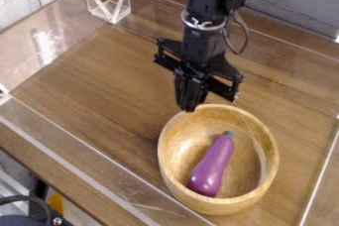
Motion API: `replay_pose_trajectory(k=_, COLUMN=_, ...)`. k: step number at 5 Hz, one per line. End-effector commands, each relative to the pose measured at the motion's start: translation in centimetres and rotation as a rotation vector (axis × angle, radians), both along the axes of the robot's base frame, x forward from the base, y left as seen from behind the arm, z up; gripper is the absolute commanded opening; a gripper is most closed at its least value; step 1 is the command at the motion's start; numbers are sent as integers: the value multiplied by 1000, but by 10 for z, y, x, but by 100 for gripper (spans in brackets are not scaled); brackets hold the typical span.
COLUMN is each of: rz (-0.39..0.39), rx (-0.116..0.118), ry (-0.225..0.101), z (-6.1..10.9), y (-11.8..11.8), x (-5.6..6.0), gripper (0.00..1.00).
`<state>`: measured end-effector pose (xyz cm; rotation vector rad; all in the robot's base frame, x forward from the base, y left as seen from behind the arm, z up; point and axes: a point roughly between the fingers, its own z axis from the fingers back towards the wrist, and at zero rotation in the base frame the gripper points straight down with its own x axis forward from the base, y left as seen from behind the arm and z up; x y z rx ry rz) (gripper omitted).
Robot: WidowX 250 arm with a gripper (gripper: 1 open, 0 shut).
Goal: Put the purple eggplant in the brown bowl
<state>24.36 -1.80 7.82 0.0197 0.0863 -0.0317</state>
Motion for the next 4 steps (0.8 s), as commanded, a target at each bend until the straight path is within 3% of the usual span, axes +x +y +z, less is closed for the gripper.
replay_pose_trajectory(k=1, rz=13, rx=-4, ry=-48, z=8, y=3, x=9, gripper=0)
replay_pose_trajectory(k=4, rz=28, rx=-11, ry=-57, z=9, y=6, x=13, gripper=0)
